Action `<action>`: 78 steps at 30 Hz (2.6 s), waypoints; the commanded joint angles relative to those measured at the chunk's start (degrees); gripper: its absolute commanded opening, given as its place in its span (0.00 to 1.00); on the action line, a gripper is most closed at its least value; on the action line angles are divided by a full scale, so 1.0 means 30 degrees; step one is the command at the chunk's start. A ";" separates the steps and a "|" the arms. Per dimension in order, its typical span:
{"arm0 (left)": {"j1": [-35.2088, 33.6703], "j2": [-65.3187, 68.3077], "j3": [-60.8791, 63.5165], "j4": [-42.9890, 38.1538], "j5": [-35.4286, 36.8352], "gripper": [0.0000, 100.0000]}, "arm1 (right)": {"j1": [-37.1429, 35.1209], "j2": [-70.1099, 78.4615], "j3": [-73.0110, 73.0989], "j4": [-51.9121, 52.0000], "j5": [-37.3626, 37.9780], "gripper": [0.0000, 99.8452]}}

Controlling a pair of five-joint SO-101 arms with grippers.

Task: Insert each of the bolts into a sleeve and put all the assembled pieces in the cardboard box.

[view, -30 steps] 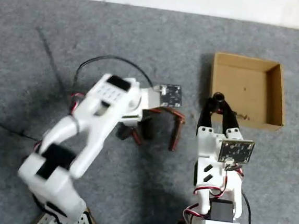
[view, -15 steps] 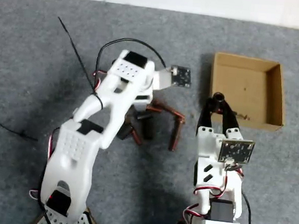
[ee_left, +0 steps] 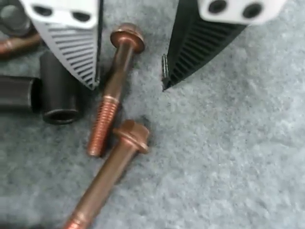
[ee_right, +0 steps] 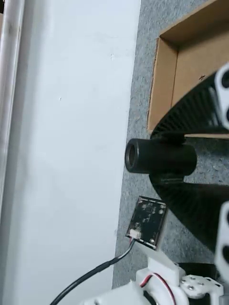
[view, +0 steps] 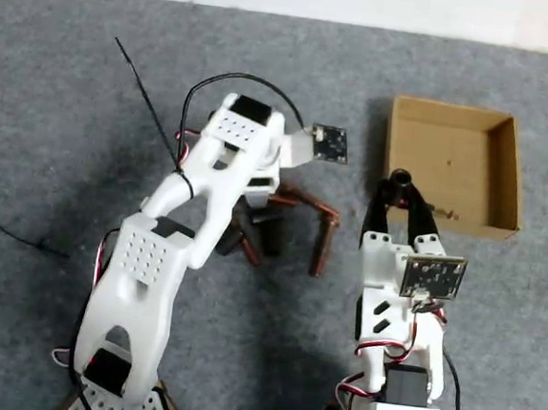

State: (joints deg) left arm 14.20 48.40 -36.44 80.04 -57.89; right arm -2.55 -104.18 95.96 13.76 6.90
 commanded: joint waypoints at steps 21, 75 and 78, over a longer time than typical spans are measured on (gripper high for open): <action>-0.2945 -0.3209 -0.5026 0.6125 0.1289 0.00 | 0.0103 -0.0366 0.2271 -0.0044 0.0029 0.01; -0.6549 -0.5553 0.0513 0.7062 3.5341 0.01 | 0.0073 -0.0366 0.2271 -0.0015 0.0088 0.01; -0.6198 -0.5641 0.2564 0.7062 3.7216 0.03 | 0.0073 -0.0366 0.2271 -0.0015 0.0088 0.01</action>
State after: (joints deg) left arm -6.55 35.47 -34.07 100.53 44.79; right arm -2.64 -104.18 95.96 13.76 6.90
